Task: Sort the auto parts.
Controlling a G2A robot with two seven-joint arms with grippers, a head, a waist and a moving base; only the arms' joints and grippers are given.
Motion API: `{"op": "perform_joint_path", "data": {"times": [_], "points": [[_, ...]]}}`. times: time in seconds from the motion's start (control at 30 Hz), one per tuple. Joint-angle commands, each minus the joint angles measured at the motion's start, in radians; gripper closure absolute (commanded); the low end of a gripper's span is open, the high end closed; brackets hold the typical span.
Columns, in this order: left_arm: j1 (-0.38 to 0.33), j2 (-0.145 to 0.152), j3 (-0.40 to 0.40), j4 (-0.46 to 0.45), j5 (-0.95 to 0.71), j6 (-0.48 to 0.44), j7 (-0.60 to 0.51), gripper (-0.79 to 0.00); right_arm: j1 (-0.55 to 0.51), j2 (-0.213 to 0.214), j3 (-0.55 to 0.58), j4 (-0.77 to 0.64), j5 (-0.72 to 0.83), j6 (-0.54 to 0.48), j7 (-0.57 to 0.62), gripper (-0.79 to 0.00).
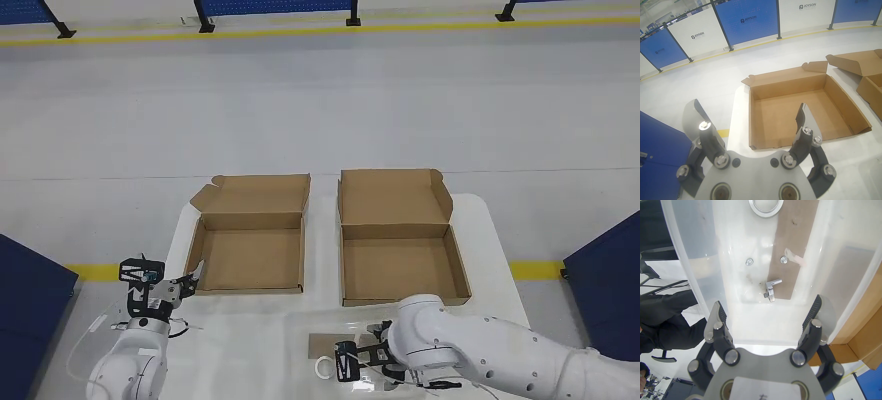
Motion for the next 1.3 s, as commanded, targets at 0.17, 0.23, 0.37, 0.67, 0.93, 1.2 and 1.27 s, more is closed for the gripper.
{"op": "perform_joint_path", "data": {"times": [0.17, 0.23, 0.37, 0.67, 0.93, 1.2, 1.27], "points": [[0.000, 0.000, 0.000, 0.000, 0.000, 0.000, 0.000, -0.785, -0.022, -0.013, -0.017, 0.024, -0.086, 0.032, -0.002, -0.785], [0.000, 0.000, 0.000, 0.000, 0.000, 0.000, 0.000, -0.785, -0.026, -0.021, -0.018, 0.037, -0.097, 0.035, -0.003, -0.785], [0.000, 0.000, 0.000, 0.000, 0.000, 0.000, 0.000, -0.785, -0.038, -0.036, -0.021, 0.065, -0.107, 0.038, -0.015, -0.785], [0.000, 0.000, 0.000, 0.000, 0.000, 0.000, 0.000, -0.785, -0.053, -0.048, -0.027, 0.094, -0.112, 0.033, -0.021, -0.785], [0.000, 0.000, 0.000, 0.000, 0.000, 0.000, 0.000, -0.785, -0.073, -0.060, -0.034, 0.105, -0.179, 0.054, -0.006, -0.785], [0.000, 0.000, 0.000, 0.000, 0.000, 0.000, 0.000, -0.785, -0.076, -0.064, -0.032, 0.110, -0.182, 0.051, -0.003, -0.785], [0.000, 0.000, 0.000, 0.000, 0.000, 0.000, 0.000, -0.785, -0.084, -0.065, -0.031, 0.119, -0.203, 0.063, -0.017, -0.785]]}}
